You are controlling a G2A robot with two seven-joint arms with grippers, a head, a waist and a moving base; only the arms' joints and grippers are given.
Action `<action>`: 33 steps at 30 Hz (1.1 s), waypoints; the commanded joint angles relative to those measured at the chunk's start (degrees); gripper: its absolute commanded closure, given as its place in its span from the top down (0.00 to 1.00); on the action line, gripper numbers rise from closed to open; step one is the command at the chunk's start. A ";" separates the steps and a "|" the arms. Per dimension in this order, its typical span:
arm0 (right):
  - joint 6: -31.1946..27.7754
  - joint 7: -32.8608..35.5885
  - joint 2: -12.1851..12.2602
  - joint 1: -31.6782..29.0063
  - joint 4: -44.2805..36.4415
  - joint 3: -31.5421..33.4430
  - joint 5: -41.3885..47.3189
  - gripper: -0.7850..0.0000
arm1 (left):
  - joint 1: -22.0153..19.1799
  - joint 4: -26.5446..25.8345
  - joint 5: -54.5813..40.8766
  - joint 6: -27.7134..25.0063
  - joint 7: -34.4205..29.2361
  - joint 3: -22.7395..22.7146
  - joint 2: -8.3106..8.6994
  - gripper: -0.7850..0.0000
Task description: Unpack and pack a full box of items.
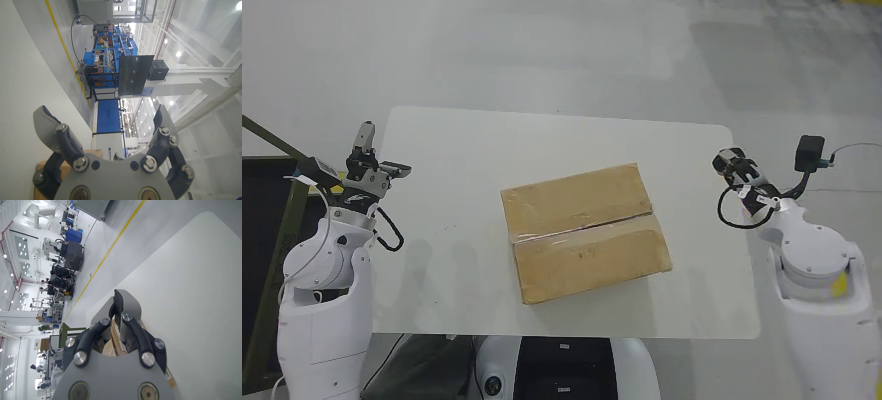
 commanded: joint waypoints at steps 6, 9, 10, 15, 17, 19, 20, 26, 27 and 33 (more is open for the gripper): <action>-2.00 0.85 0.15 2.40 2.93 0.15 -0.58 0.47 | 0.00 0.00 0.00 0.00 0.00 0.00 0.00 1.00; -2.93 1.22 0.13 3.52 4.65 -0.22 -0.26 1.00 | 0.00 0.00 0.00 0.00 0.00 0.00 0.00 1.00; -3.30 1.33 0.12 3.81 5.02 -0.37 -0.04 1.00 | 0.00 0.00 0.00 0.00 0.00 0.00 0.00 1.00; -4.25 1.72 0.09 4.07 5.55 -0.48 0.84 0.79 | 0.00 0.00 0.00 0.00 0.00 0.00 0.00 1.00; -4.24 1.72 0.09 4.05 5.53 -0.47 0.84 0.88 | 0.00 0.00 0.00 0.00 0.00 0.00 0.00 1.00; -4.21 1.71 0.09 4.04 5.51 -0.46 0.81 0.95 | 0.00 0.00 0.00 0.00 0.00 0.00 0.00 1.00; -4.21 1.71 0.09 4.04 5.51 -0.46 0.81 0.97 | 0.00 0.00 0.00 0.00 0.00 0.00 0.00 1.00; -4.20 1.71 0.09 4.04 5.51 -0.46 0.81 1.00 | 0.00 0.00 0.00 0.00 0.00 0.00 0.00 1.00; -4.20 1.71 0.09 4.04 5.51 -0.46 0.81 1.00 | 0.00 0.00 0.00 0.00 0.00 0.00 0.00 1.00; -4.20 1.71 0.09 4.04 5.51 -0.46 0.81 1.00 | 0.00 0.00 0.00 0.00 0.00 0.00 0.00 1.00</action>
